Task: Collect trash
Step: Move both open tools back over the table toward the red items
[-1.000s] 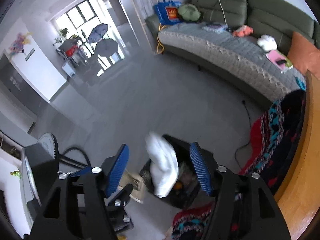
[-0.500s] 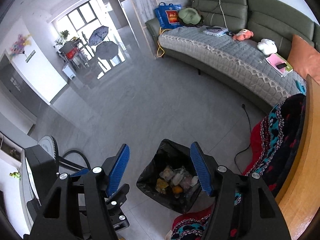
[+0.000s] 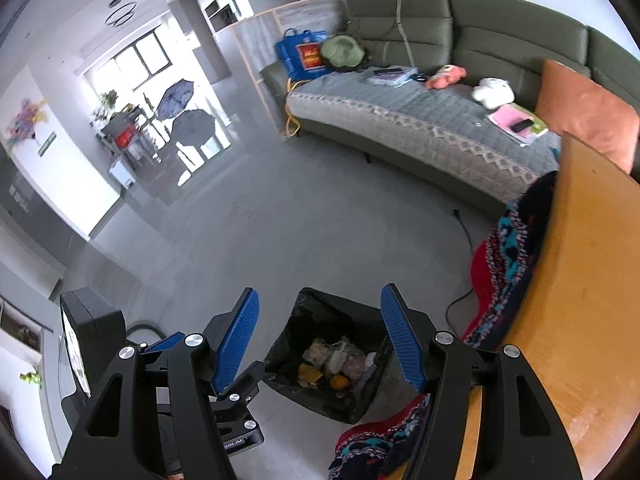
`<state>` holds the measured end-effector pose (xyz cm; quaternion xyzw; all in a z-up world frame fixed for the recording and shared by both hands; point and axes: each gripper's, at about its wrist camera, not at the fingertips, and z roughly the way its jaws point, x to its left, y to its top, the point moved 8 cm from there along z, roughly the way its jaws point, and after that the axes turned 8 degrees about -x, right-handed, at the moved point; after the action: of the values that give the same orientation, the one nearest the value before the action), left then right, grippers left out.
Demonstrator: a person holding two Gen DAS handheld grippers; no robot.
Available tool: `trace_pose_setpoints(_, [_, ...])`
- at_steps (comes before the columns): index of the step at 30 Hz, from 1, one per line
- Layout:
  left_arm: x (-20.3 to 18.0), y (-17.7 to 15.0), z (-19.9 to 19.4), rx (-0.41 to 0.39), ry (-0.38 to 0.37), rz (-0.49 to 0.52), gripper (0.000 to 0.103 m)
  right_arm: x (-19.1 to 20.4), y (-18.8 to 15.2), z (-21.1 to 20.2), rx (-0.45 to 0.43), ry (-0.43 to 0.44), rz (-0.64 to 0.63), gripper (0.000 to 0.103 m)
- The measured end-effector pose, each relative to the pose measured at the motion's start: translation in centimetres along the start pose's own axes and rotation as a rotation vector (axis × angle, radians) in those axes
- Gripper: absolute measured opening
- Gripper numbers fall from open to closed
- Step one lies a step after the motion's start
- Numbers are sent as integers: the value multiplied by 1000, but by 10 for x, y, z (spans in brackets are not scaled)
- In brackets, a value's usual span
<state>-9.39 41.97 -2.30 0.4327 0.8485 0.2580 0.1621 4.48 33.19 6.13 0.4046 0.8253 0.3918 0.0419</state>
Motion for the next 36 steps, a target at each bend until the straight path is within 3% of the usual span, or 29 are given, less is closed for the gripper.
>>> trace_pose_setpoints(10, [-85, 4, -11, -15, -86, 118, 97, -82, -7, -59, -74, -96, 108, 65])
trace_pose_setpoints(20, [-203, -3, -23, -25, -206, 282, 97, -181, -25, -124, -142, -218, 221, 65])
trace_pose_setpoints(36, [-369, -46, -50, -15, -387, 525, 97, -323, -92, -236, -227, -429, 404, 65])
